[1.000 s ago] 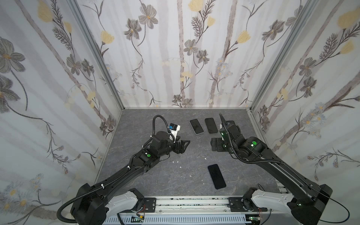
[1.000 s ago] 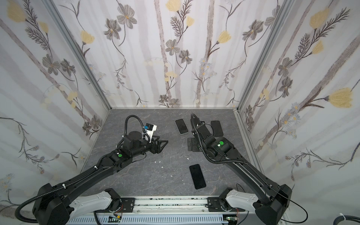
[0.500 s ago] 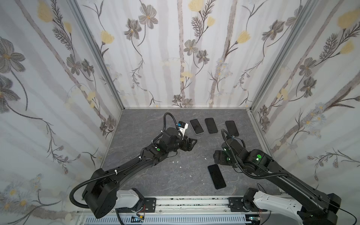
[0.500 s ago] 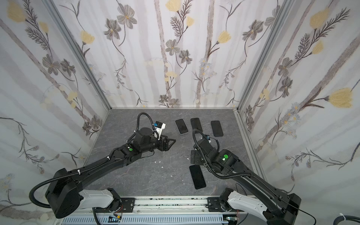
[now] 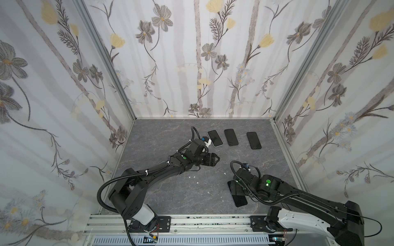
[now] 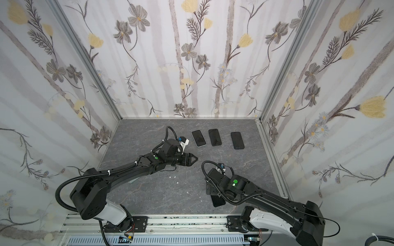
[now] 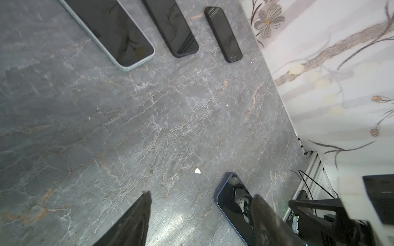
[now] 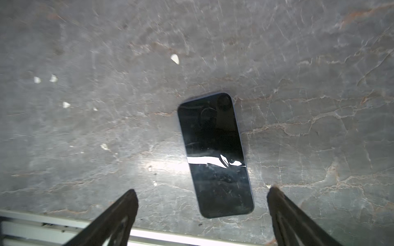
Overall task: Put the phone into the phone case
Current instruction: 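Lower the right gripper onto the blue-edged black phone and grasp it, then lift the blue-edged phone upright with the right gripper while the left gripper approaches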
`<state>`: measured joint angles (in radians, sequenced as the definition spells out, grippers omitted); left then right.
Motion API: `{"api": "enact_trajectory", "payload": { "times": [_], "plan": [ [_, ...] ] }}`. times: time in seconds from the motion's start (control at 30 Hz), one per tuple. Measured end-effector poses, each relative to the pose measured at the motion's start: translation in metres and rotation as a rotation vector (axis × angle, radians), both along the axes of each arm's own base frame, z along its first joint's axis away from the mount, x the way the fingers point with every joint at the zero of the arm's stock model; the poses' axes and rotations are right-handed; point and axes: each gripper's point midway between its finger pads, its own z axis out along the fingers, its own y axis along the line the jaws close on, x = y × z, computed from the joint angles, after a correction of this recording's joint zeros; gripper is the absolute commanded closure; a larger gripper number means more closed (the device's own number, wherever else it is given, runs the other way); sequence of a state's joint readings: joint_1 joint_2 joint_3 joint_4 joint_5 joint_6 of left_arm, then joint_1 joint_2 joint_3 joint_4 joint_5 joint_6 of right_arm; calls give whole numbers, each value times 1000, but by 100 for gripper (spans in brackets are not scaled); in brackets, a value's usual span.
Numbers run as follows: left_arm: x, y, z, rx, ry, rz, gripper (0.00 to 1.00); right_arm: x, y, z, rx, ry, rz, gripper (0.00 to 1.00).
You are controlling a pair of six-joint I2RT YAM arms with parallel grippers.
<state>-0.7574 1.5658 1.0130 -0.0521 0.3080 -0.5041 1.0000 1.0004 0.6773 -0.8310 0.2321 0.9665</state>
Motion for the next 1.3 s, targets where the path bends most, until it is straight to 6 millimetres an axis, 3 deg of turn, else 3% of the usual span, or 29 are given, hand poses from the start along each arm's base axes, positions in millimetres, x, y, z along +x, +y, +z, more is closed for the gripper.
{"api": "enact_trajectory", "payload": {
  "times": [0.17, 0.47, 0.73, 0.9, 1.13, 1.3],
  "plan": [
    [-2, 0, -22, 50, 82, 6, 26, -14, -10, -35, -11, 74, -16, 6],
    [-8, 1, -34, 80, 141, -3, 26, -21, 2, -60, -6, 148, 28, 9],
    [-12, 6, -31, 87, 143, 1, 26, -22, -2, -70, -83, 187, 40, 10],
    [-12, 9, -33, 99, 144, 8, 26, -23, -4, -75, -107, 194, 47, 17],
    [-12, 9, -31, 98, 142, 7, 26, -22, -6, -79, -135, 196, 79, 36],
    [-10, 8, -21, 94, 120, 4, 26, -20, -3, -76, -122, 178, 104, 42]
  ]
}}
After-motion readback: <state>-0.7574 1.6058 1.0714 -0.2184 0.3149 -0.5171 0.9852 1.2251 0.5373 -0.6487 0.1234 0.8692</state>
